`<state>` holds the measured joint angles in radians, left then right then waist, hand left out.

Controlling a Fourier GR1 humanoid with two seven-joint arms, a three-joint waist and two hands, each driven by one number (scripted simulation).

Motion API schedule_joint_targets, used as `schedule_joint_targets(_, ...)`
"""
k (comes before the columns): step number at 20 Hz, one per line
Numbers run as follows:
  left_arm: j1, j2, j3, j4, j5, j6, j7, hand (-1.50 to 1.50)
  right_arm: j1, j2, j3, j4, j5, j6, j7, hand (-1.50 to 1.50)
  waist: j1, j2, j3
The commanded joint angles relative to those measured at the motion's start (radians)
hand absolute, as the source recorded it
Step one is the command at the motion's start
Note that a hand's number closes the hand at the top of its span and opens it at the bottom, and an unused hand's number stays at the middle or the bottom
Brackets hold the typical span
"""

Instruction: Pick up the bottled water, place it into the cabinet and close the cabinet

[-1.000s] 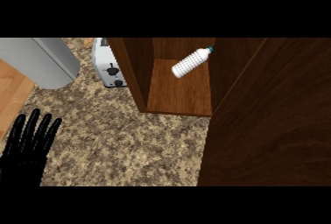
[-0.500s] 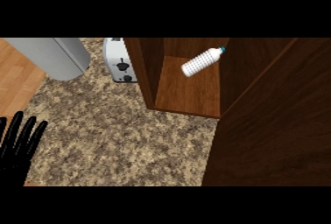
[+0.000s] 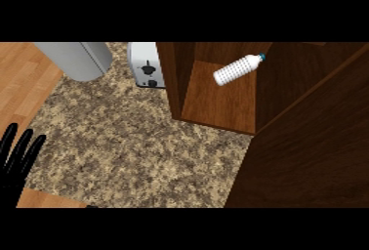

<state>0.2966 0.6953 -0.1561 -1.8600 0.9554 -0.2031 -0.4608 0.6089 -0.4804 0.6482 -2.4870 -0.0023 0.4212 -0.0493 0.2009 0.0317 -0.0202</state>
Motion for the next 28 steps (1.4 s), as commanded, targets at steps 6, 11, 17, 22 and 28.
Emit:
schedule_joint_targets(6, -0.01, 0.034, 0.014, 0.004, 0.016, -0.032, 0.025, -1.5, -0.204, -0.036, 0.074, -0.04, 0.042, 0.089, 0.112, 1.5, 0.053, 0.002, -0.007)
schedule_joint_targets(11, -0.018, 0.049, 0.038, 0.02, 0.023, -0.049, 0.022, -1.5, -0.239, -0.021, 0.072, -0.021, 0.016, 0.079, 0.138, 1.5, 0.043, 0.002, -0.01)
schedule_joint_targets(17, -0.015, 0.048, 0.036, 0.028, 0.03, -0.059, 0.024, -1.5, -0.293, -0.031, 0.054, -0.016, 0.005, 0.093, 0.162, 1.5, 0.043, 0.003, -0.011)
schedule_joint_targets(22, -0.024, 0.055, 0.055, 0.036, 0.042, -0.069, 0.022, -1.5, -0.301, -0.002, 0.045, 0.003, -0.031, 0.075, 0.166, 1.5, 0.038, 0.013, -0.01)
schedule_joint_targets(28, -0.034, 0.054, 0.057, 0.027, 0.047, -0.078, 0.022, -1.5, -0.273, 0.014, 0.079, 0.039, -0.096, 0.094, 0.16, 1.5, 0.062, 0.035, -0.007)
